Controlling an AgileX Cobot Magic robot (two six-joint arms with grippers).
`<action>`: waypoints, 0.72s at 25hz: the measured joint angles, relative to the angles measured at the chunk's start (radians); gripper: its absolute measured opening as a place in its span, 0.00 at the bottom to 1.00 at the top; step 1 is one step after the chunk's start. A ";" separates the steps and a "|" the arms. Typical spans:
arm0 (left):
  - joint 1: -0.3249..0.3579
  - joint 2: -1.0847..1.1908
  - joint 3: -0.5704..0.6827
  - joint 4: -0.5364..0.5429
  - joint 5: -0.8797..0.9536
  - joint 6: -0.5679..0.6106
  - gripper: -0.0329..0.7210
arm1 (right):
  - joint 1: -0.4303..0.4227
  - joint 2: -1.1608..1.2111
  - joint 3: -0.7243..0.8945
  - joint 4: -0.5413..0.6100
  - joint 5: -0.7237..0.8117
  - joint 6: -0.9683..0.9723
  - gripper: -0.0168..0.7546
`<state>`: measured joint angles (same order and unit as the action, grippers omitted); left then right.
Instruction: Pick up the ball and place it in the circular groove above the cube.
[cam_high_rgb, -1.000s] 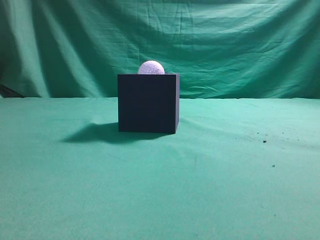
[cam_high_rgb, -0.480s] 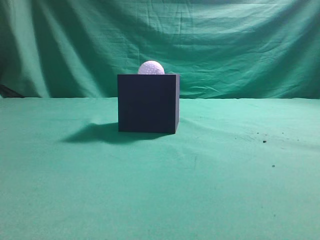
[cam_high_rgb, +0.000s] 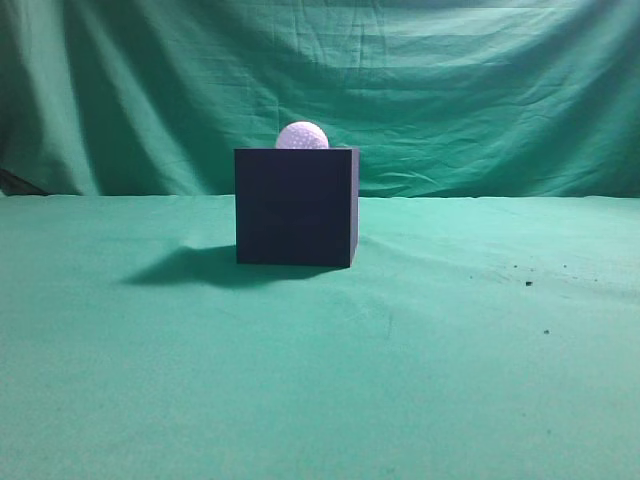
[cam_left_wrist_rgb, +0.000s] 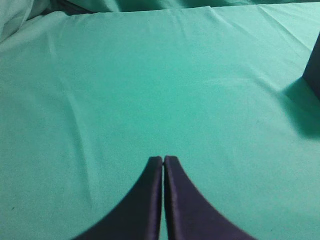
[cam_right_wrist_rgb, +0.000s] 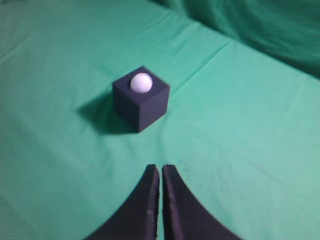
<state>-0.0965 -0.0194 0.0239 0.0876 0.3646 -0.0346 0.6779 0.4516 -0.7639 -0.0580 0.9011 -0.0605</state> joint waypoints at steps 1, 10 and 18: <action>0.000 0.000 0.000 0.000 0.000 0.000 0.04 | -0.028 -0.023 0.030 0.004 -0.044 -0.002 0.02; 0.000 0.000 0.000 0.000 0.000 0.000 0.04 | -0.385 -0.288 0.439 0.067 -0.443 -0.009 0.02; 0.000 0.000 0.000 0.000 0.000 0.000 0.04 | -0.572 -0.458 0.734 0.109 -0.571 -0.009 0.02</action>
<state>-0.0965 -0.0194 0.0239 0.0876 0.3646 -0.0346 0.1057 -0.0062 -0.0298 0.0511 0.3299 -0.0692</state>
